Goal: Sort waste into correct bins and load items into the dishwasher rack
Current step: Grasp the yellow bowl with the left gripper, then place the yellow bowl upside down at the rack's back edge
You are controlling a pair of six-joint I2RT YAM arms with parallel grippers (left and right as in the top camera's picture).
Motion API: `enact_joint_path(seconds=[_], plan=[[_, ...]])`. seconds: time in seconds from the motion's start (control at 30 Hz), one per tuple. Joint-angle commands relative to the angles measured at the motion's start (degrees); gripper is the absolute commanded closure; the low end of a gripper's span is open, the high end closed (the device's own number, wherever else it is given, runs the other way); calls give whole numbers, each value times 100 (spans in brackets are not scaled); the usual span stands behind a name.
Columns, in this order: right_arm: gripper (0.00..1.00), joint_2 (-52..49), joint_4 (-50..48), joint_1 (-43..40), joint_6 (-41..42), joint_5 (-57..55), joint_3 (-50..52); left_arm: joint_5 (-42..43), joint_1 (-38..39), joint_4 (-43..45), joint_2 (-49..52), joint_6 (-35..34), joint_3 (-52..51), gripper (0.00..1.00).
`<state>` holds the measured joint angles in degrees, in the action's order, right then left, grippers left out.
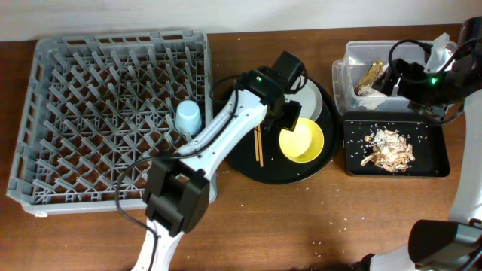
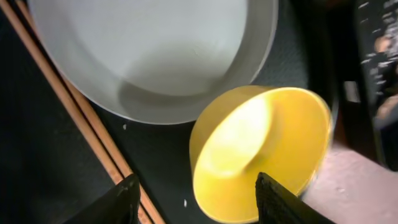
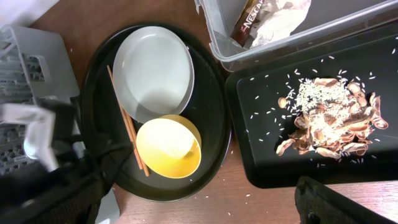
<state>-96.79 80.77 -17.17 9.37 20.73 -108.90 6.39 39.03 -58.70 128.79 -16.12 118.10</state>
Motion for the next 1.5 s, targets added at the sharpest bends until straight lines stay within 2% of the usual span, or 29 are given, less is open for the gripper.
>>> enact_joint_path(seconds=[0.0, 0.03, 0.1, 0.17, 0.2, 0.27, 0.3, 0.43, 0.53, 0.7, 0.87, 0.93, 1.0, 1.07, 1.1, 1.23, 1.3, 1.37, 1.47], plan=[[0, -11, 28, 2, -105, -111, -28, -90, 76, 83, 452, -114, -37, 47], [0, -11, 28, 2, -105, -111, -28, -85, 85, 81, 542, -122, -37, 51], [0, -11, 28, 2, -105, -111, -28, -87, 85, 85, 625, -122, -37, 52], [0, -11, 26, 2, -105, -109, -28, -87, 92, 107, 625, -120, -37, 66], [0, -11, 26, 0, -103, -111, -28, -85, 105, 105, 627, -120, -37, 77], [0, -11, 26, 0, -105, -111, -28, -85, 111, 107, 625, -120, -37, 88], [0, -11, 26, 0, -105, -111, -28, -85, 111, 103, 627, -120, -37, 99], [1, -11, 26, 2, -151, -107, -28, 4, 59, -26, 619, -120, -13, 99], [1, -11, 24, 2, -166, -107, -26, 199, -245, -402, 619, -120, 111, 99], [1, -11, 26, 76, -164, -107, -26, 306, -518, -470, 619, -118, 111, 99], [1, -11, -175, 638, -164, -109, 208, -658, -507, -1143, 619, -116, 109, 99], [1, -20, -260, 841, -164, -109, 315, -772, -505, -1292, 621, -118, 109, 98], [1, -52, -262, 981, -164, -111, 326, -769, -505, -1344, 621, -118, 109, 85], [1, -101, -282, 1078, -162, -109, 326, -765, -501, -1346, 621, -118, 109, 63], [1, -107, -280, 1078, -162, -109, 326, -732, -501, -1344, 621, -118, 109, 61], [1, -107, -282, 1078, -164, -109, 326, -706, -507, -1342, 621, -118, 109, 61], [1, -107, -282, 1078, -164, -111, 326, -627, -507, -1338, 621, -118, 109, 66], [1, -107, -295, 1078, -164, -111, 326, -595, -507, -1335, 621, -118, 109, 100], [1, -107, -302, 1078, -164, -114, 326, -601, -553, -1563, 619, -116, 452, 100]])
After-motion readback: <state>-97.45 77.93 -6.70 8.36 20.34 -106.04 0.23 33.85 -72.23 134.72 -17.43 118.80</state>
